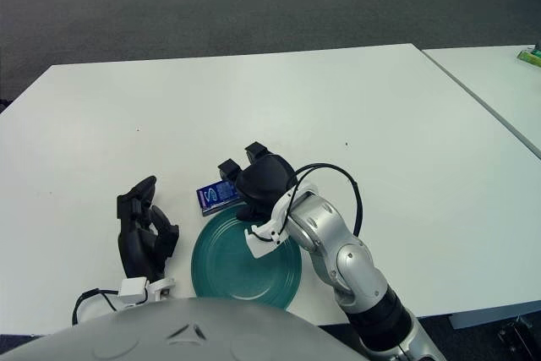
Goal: Put the gum into the plate.
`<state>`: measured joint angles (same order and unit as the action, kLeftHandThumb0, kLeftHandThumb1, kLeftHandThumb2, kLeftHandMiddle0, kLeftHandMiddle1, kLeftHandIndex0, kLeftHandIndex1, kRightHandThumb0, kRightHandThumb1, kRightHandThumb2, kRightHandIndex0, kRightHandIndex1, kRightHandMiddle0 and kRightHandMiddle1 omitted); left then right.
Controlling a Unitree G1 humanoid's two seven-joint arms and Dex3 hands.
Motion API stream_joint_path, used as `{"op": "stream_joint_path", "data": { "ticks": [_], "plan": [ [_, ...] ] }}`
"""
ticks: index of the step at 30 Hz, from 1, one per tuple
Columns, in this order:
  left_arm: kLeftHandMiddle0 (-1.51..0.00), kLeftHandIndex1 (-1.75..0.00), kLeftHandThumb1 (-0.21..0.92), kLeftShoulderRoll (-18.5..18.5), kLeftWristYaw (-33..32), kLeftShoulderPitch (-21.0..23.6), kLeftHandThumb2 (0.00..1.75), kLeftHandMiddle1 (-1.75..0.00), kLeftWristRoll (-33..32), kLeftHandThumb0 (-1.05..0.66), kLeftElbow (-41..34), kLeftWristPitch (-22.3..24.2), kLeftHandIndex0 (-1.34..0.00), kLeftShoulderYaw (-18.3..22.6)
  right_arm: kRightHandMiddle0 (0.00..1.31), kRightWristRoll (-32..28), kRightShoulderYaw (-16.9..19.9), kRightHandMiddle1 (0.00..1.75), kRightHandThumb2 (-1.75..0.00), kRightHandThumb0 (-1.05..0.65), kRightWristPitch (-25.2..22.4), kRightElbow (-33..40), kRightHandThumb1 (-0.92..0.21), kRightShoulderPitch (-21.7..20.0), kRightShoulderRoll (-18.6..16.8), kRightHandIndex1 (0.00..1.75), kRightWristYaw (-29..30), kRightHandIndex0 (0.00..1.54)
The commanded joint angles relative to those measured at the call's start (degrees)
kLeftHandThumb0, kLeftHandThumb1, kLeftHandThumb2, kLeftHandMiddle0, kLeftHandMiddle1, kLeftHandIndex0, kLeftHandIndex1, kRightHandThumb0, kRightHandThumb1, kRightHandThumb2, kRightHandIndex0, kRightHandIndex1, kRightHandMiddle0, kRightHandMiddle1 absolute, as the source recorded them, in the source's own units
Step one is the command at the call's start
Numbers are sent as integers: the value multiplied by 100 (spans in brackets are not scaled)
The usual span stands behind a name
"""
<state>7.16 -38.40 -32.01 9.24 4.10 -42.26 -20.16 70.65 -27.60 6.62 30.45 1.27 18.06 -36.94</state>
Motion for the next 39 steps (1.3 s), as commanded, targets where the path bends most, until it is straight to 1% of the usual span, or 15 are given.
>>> {"op": "stream_joint_path", "data": {
  "ticks": [1, 5, 9, 10, 14, 16, 19, 21, 24, 25, 28, 32, 39],
  "plan": [
    [-23, -104, 92, 908, 217, 9, 88, -51, -269, -86, 79, -298, -11, -700, 0, 90, -65, 116, -53, -76, -62, -306, -92, -127, -70, 172, 211, 0],
    [-23, -103, 92, 832, 401, 27, 87, -49, -408, -86, 127, -464, -10, -689, 0, 121, -115, 118, -53, -78, -58, -502, -92, -205, -76, 171, 330, 0],
    [-24, -103, 92, 842, 515, -29, 86, -48, -439, -86, 102, -553, -10, -721, 0, 122, -133, 112, -53, -79, -59, -607, -92, -249, -71, 168, 423, 0],
    [-24, -104, 92, 854, 527, -45, 86, -48, -428, -85, 87, -570, -12, -726, 0, 125, -139, 107, -54, -79, -62, -630, -92, -259, -74, 165, 440, 0],
    [-26, -109, 92, 927, 483, -61, 84, -50, -256, -83, 49, -644, -19, -681, 0, 143, -175, 98, -55, -79, -91, -868, -92, -384, -110, 154, 514, 1],
    [-25, -113, 92, 946, 468, -58, 84, -52, -221, -83, 62, -671, -21, -663, 0, 151, -192, 94, -56, -79, -104, -930, -92, -416, -112, 144, 537, 3],
    [-24, -114, 92, 985, 403, -81, 84, -54, -130, -82, 41, -695, -22, -639, 0, 173, -231, 93, -56, -80, -128, -1070, -92, -495, -117, 140, 582, 5],
    [-23, -115, 92, 1014, 332, -114, 85, -54, -8, -82, 7, -712, -24, -614, 0, 199, -261, 97, -55, -81, -144, -1195, -92, -569, -123, 138, 615, 6],
    [-23, -117, 92, 1025, 264, -145, 86, -55, 131, -82, -30, -716, -27, -606, 0, 197, -276, 105, -53, -81, -159, -1270, -92, -631, -110, 140, 640, 6],
    [-23, -117, 92, 1011, 232, -219, 86, -55, 213, -82, -78, -731, -27, -626, 0, 212, -294, 105, -53, -81, -173, -1337, -92, -680, -118, 140, 652, 6],
    [-22, -118, 92, 986, 183, -334, 84, -54, 313, -82, -141, -754, -29, -702, 0, 237, -338, 101, -49, -83, -201, -1479, -92, -801, -116, 134, 664, 7],
    [-20, -117, 92, 911, 213, -297, 82, -52, 463, -82, -60, -944, -27, -765, 0, 278, -424, 95, -49, -84, -238, -1692, -92, -964, -129, 131, 668, 7],
    [-22, -111, 92, 858, 187, -192, 81, -46, 839, -83, 105, -1201, -23, -701, 0, 226, -496, 90, -48, -84, -267, -1840, -92, -1092, -106, 147, 703, 2]
  ]
}}
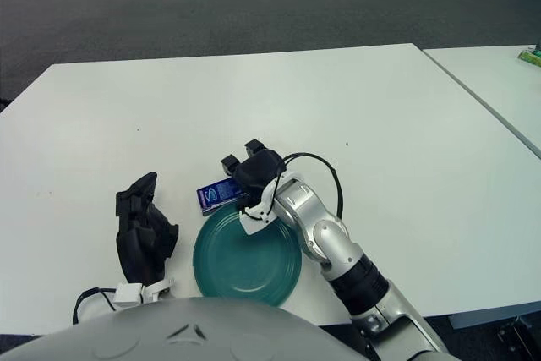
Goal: Put the gum into the plate.
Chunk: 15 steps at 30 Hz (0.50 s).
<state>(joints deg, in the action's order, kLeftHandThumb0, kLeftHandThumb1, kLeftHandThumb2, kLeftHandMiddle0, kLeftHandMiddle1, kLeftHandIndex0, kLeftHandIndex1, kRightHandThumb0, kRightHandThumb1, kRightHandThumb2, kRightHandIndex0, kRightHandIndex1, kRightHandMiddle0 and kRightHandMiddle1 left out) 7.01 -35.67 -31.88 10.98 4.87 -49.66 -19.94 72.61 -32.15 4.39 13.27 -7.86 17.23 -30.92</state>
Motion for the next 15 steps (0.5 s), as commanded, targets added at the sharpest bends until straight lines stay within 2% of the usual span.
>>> {"op": "stream_joint_path", "data": {
  "ticks": [1, 9, 15],
  "plan": [
    [-22, -110, 92, 871, -91, -196, 81, -44, 704, -84, 45, -479, -22, -709, 0, 23, -52, 91, -48, -84, -48, -138, -92, -195, -19, 149, 103, 1],
    [-25, -104, 92, 940, -127, -198, 81, -34, 790, -86, 157, -530, -16, -684, 0, -12, -94, 95, -50, -85, -58, -231, -92, -286, 13, 158, 136, 0],
    [-25, -101, 92, 986, -169, -161, 81, -31, 844, -87, 282, -615, -12, -641, 0, -17, -100, 91, -52, -85, -60, -280, -92, -335, 24, 159, 112, 0]
  ]
}}
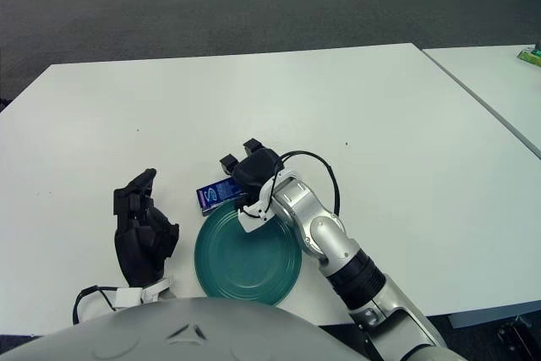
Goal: Put the gum into the plate.
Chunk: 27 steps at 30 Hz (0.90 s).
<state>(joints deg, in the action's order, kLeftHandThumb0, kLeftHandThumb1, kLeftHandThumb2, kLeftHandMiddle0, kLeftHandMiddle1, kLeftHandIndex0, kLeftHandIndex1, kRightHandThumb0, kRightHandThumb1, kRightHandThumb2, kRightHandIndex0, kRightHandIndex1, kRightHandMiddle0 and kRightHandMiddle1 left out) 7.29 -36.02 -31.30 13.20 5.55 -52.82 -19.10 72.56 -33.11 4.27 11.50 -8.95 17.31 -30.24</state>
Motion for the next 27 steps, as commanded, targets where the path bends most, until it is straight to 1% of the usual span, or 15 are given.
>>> {"op": "stream_joint_path", "data": {
  "ticks": [1, 4, 7, 13, 18, 23, 27],
  "plan": [
    [-26, -100, 92, 966, -145, -212, 82, -30, 639, -87, 233, -314, -12, -711, 0, -15, -7, 93, -52, -85, -47, -111, -92, -232, 17, 161, 49, 0],
    [-28, -98, 92, 984, -184, -200, 82, -27, 708, -87, 270, -325, -10, -692, 0, -33, -4, 98, -51, -84, -38, -131, -92, -239, 32, 165, 70, 0],
    [-28, -97, 92, 1005, -220, -199, 82, -26, 725, -86, 302, -329, -9, -699, 0, -45, -4, 98, -50, -84, -31, -150, -92, -246, 45, 167, 87, 0],
    [-28, -95, 92, 1031, -247, -218, 84, -23, 691, -86, 304, -299, -7, -740, 0, -43, -29, 95, -50, -84, -24, -204, -92, -281, 49, 164, 87, 0],
    [-29, -95, 92, 1050, -288, -174, 85, -22, 696, -86, 346, -377, -7, -726, 0, -41, -57, 98, -51, -85, -28, -236, -92, -320, 43, 164, 55, 0],
    [-30, -95, 92, 1059, -203, -226, 83, -21, 374, -85, 325, -261, -8, -851, 0, -52, -87, 93, -51, -84, -69, -272, -92, -318, 3, 164, 14, 0],
    [-29, -94, 92, 1092, -250, -240, 83, -20, 426, -85, 337, -261, -5, -834, 0, -79, -96, 102, -49, -84, -113, -289, -92, -282, -27, 165, -1, 0]
  ]
}}
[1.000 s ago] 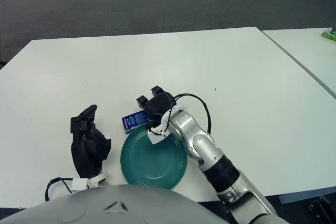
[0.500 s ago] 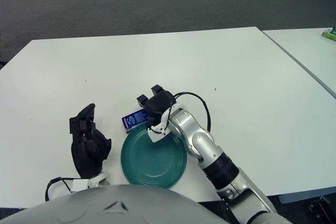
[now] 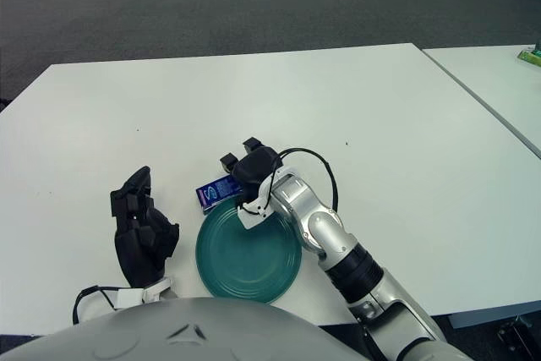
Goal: Put the gum into the plate.
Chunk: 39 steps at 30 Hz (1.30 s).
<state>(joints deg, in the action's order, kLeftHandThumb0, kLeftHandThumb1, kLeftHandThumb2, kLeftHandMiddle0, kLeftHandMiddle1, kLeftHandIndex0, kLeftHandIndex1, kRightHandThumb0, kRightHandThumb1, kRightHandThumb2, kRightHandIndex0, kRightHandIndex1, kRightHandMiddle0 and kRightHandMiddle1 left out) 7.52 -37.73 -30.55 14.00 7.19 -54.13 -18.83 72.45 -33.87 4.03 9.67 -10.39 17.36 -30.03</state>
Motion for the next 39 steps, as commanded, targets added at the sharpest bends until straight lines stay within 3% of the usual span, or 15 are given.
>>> {"op": "stream_joint_path", "data": {
  "ticks": [1, 15, 24, 30, 35, 39],
  "plan": [
    [-29, -93, 92, 1078, -104, -316, 84, -19, 395, -85, 178, -133, -4, -842, 0, -78, -22, 104, -47, -84, -102, -114, -92, -130, -41, 165, -26, 0],
    [-30, -90, 92, 1085, -349, -251, 88, -15, 824, -84, 268, -187, -1, -726, 0, -160, -104, 120, -45, -85, -148, -274, -92, -136, -30, 174, 7, 1],
    [-33, -92, 92, 1159, -547, -313, 89, -15, 894, -84, 161, 38, -5, -787, 0, -300, -90, 125, -47, -79, -193, -203, -92, 40, 37, 175, -156, 1],
    [-35, -96, 92, 1149, -565, -401, 88, -15, 843, -85, 16, 206, -12, -935, 0, -325, -123, 137, -68, -73, -276, -212, -80, 235, 69, 175, -84, 2],
    [-39, -104, 92, 1178, -595, -381, 89, -18, 829, -85, -48, 264, -20, -984, 0, -406, -157, 165, -93, -70, -243, -297, -67, 391, 94, 175, 203, 2],
    [-42, -109, 92, 1216, -653, -379, 89, -21, 838, -86, -50, 278, -25, -1012, 0, -430, -205, 173, -101, -69, -151, -311, -62, 483, 163, 175, 422, 1]
  ]
}}
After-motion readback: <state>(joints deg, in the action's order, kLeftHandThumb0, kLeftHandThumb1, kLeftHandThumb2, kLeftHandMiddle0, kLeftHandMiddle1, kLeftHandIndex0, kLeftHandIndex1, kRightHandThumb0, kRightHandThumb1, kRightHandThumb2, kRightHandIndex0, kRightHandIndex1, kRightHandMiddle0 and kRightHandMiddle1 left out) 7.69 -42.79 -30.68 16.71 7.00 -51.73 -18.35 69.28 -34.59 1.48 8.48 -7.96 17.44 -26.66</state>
